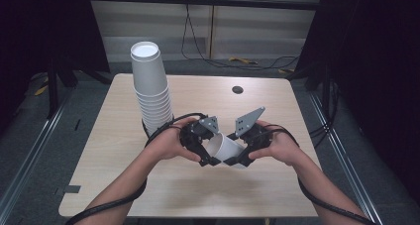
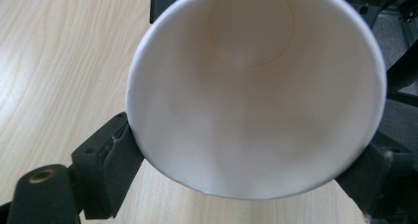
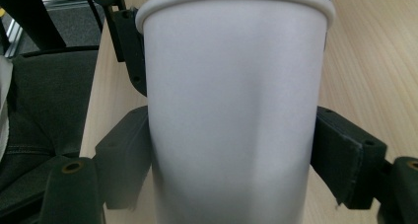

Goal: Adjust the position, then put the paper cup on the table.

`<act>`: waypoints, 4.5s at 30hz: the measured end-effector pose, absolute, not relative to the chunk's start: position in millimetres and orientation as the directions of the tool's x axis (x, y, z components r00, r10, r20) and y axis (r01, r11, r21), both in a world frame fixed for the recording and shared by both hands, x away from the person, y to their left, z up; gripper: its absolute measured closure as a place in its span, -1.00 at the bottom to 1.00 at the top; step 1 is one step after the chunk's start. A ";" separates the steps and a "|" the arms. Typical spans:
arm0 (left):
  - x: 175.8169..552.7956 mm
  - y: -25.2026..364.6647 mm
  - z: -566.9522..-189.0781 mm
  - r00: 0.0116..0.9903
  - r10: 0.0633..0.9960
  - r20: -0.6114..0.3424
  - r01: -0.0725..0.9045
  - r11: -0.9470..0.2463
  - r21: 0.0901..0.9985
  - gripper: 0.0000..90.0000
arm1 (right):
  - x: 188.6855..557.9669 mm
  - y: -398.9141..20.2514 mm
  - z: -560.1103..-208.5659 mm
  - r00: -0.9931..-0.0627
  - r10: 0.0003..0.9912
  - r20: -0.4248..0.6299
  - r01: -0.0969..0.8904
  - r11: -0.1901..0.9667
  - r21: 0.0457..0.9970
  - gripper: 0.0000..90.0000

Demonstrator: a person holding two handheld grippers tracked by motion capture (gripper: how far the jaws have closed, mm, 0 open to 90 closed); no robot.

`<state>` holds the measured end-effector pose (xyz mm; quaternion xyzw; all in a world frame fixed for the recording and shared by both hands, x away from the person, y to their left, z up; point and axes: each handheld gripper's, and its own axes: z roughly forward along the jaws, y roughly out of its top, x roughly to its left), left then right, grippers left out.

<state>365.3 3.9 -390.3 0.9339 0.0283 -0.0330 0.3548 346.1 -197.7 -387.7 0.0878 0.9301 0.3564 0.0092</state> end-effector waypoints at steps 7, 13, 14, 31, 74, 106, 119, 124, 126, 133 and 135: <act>366.9 9.4 -390.6 0.997 0.037 -0.074 0.077 -0.747 0.661 -0.72 | 346.9 -204.0 -390.9 -0.981 0.184 0.057 0.175 0.726 0.665 -0.50; 368.0 13.3 -391.5 0.996 0.028 -0.084 0.078 -0.736 0.672 -0.71 | 347.6 -208.1 -390.2 -0.980 0.193 0.043 0.172 0.722 0.670 -0.51; 367.7 13.8 -391.6 0.996 0.035 -0.088 0.085 -0.728 0.680 -0.72 | 347.3 -208.7 -390.0 -0.981 0.189 0.050 0.173 0.721 0.671 -0.51; 371.8 19.0 -391.9 0.995 0.030 -0.099 0.094 -0.657 0.748 -0.76 | 348.9 -211.2 -389.9 -0.979 0.192 0.066 0.181 0.678 0.712 -0.52; 369.8 19.0 -382.7 0.997 0.068 -0.029 0.069 -0.715 0.696 -0.61 | 351.5 -208.7 -396.9 -0.973 0.224 0.060 0.200 0.675 0.711 -0.56; 373.3 25.8 -390.0 0.983 0.183 0.013 0.149 -0.840 0.522 -0.67 | 352.0 -249.1 -442.5 -0.899 0.437 -0.035 0.305 0.680 0.666 -0.69; 373.7 23.3 -395.9 0.984 0.179 0.019 0.146 -0.856 0.496 -0.69 | 347.6 -267.3 -465.9 -0.866 0.499 -0.037 0.360 0.673 0.646 -0.69; 372.9 22.8 -398.4 0.984 0.179 0.018 0.148 -0.861 0.487 -0.71 | 345.6 -272.5 -474.5 -0.856 0.516 -0.040 0.375 0.671 0.640 -0.69; 372.8 22.2 -399.4 0.984 0.178 0.021 0.146 -0.864 0.482 -0.72 | 344.8 -274.6 -478.2 -0.850 0.525 -0.040 0.383 0.668 0.638 -0.69; 372.3 20.3 -400.8 0.984 0.174 0.028 0.137 -0.857 0.496 -0.75 | 341.1 -279.1 -486.4 -0.841 0.539 -0.044 0.390 0.662 0.639 -0.69; 372.3 19.9 -401.5 0.985 0.170 0.030 0.132 -0.854 0.503 -0.77 | 340.2 -280.3 -489.3 -0.837 0.545 -0.043 0.395 0.658 0.641 -0.69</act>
